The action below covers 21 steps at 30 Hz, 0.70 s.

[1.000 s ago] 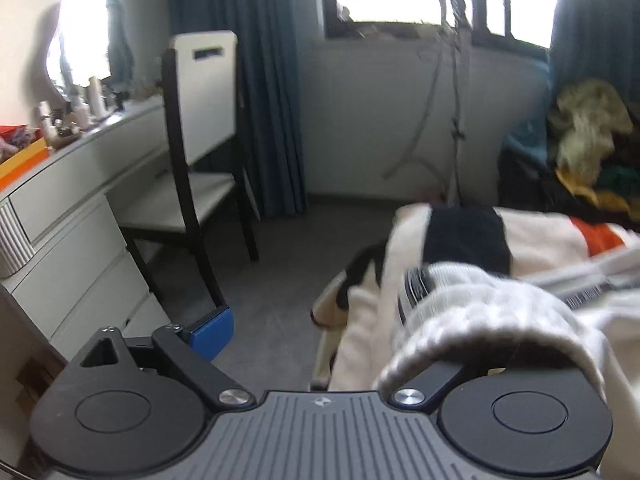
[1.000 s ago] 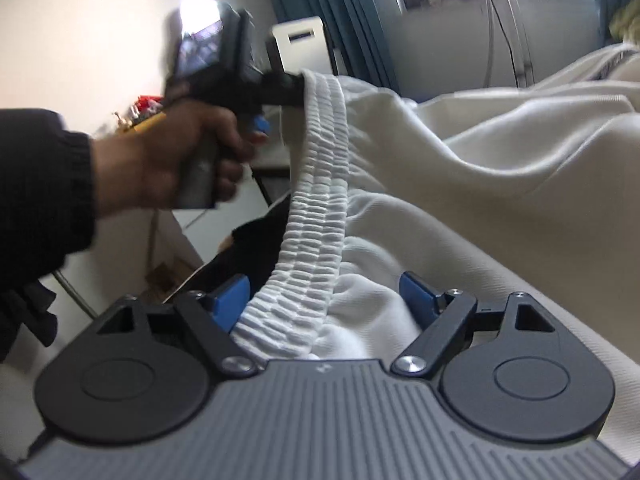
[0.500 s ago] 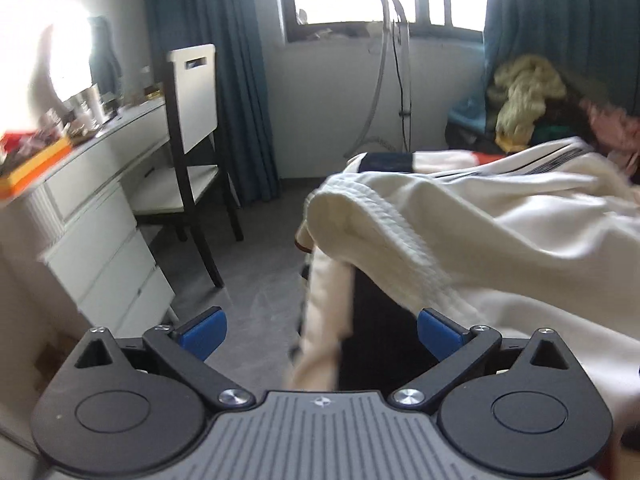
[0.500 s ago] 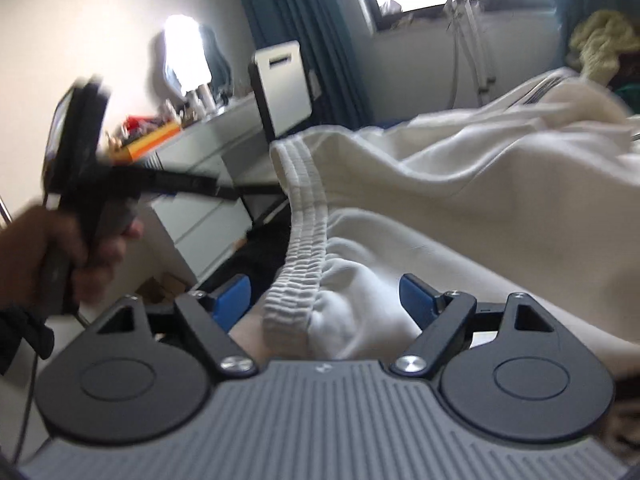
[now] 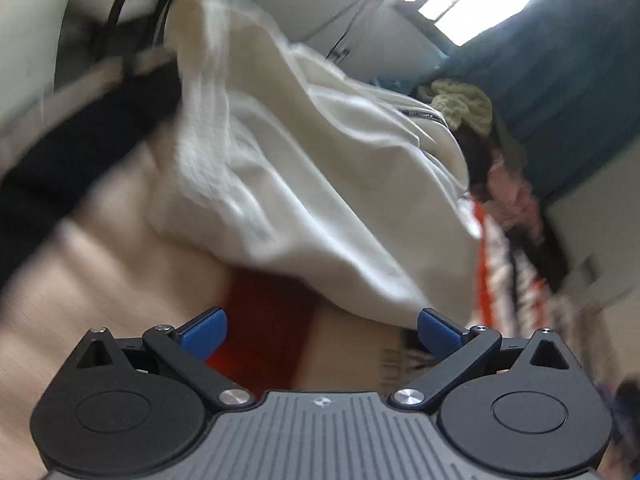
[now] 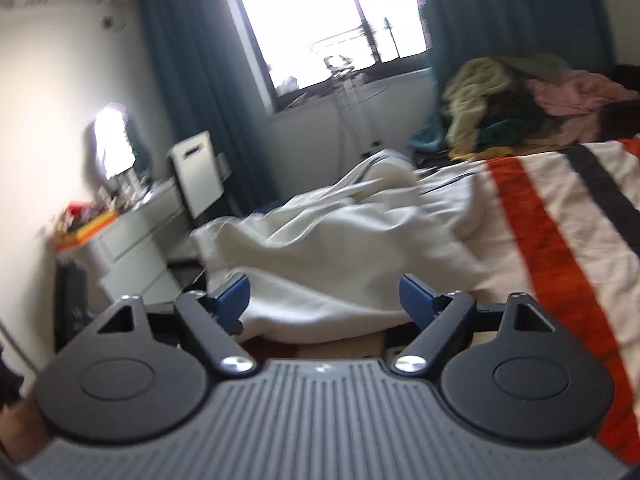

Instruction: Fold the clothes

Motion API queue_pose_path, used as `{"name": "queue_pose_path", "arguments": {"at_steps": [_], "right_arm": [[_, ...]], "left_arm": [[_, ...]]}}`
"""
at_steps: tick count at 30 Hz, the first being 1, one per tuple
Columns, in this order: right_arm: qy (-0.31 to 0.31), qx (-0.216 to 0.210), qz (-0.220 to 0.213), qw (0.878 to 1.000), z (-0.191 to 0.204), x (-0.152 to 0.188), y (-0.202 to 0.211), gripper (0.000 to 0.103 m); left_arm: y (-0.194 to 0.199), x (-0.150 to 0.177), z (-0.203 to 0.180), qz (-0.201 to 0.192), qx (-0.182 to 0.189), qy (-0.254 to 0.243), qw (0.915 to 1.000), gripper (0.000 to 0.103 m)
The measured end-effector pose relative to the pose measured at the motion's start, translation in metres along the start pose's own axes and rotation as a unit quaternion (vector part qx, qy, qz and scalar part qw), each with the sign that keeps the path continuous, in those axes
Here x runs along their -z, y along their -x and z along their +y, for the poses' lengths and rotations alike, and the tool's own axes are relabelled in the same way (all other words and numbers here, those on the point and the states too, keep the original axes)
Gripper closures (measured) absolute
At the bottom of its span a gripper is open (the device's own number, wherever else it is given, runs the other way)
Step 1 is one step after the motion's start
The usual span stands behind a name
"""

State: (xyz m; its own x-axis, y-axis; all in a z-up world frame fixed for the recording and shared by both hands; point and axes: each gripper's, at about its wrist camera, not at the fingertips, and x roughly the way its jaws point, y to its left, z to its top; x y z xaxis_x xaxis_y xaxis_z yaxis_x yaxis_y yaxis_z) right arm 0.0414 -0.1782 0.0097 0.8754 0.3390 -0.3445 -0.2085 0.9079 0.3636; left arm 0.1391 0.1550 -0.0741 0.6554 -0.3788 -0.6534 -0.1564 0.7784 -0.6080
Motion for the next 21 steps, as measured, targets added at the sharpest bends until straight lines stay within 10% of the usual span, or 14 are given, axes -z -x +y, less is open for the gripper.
{"name": "queue_pose_path", "arguments": {"at_steps": [8, 21], "right_arm": [[-0.043, 0.051, -0.005, 0.998, -0.066, 0.010, -0.014, 0.020], [-0.115, 0.136, -0.007, 0.984, -0.114, 0.042, -0.085, 0.021]], "left_arm": [[-0.049, 0.001, 0.020, -0.032, 0.068, 0.116, 0.9905, 0.010], [-0.046, -0.001, 0.063, -0.093, 0.119, 0.196, 0.9690, 0.095]]}}
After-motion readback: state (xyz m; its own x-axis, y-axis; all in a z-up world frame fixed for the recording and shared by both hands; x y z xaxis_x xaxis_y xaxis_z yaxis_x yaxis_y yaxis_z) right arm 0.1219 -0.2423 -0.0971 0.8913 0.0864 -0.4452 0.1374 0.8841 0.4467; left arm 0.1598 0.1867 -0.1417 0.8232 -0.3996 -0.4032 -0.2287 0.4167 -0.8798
